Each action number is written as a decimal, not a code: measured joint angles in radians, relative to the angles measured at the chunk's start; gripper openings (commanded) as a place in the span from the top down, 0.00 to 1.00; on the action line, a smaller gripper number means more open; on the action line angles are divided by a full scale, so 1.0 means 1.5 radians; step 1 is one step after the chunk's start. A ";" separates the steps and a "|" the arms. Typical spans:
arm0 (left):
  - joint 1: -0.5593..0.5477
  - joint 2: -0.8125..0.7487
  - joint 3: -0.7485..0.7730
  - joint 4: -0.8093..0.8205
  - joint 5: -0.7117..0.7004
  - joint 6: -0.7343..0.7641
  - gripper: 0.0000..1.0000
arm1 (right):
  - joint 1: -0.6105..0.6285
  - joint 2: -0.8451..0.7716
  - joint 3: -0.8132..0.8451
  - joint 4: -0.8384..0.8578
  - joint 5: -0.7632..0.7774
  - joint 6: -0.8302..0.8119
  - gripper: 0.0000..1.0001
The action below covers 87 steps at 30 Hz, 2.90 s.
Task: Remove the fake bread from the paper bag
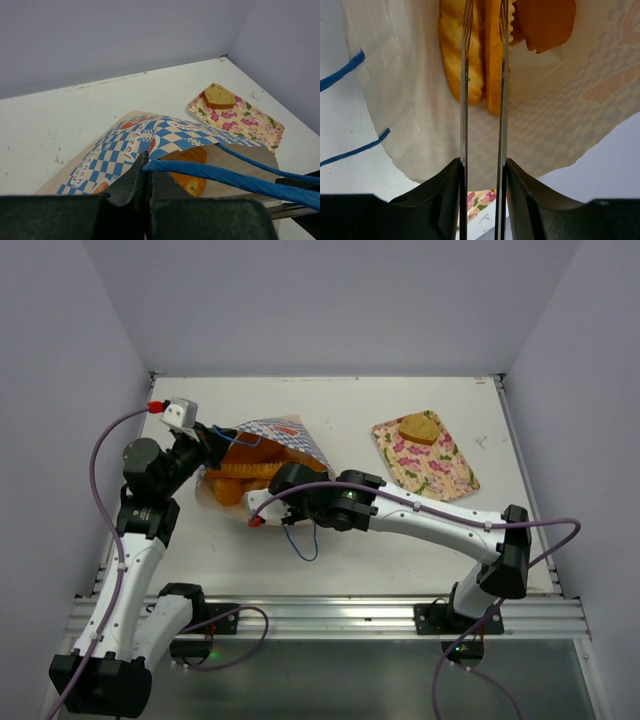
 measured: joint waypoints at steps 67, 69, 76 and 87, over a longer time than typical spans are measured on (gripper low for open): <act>0.000 0.005 0.001 -0.008 -0.010 0.021 1.00 | -0.010 0.107 -0.003 0.045 0.114 -0.015 0.56; 0.000 0.005 0.001 -0.009 -0.010 0.021 1.00 | -0.011 0.109 -0.002 0.045 0.117 -0.014 0.57; 0.000 0.005 0.003 -0.017 -0.010 0.025 1.00 | -0.016 0.123 0.010 0.050 0.126 -0.005 0.81; 0.000 -0.004 0.006 -0.033 -0.016 0.036 1.00 | -0.026 0.102 0.009 0.045 0.084 0.005 1.00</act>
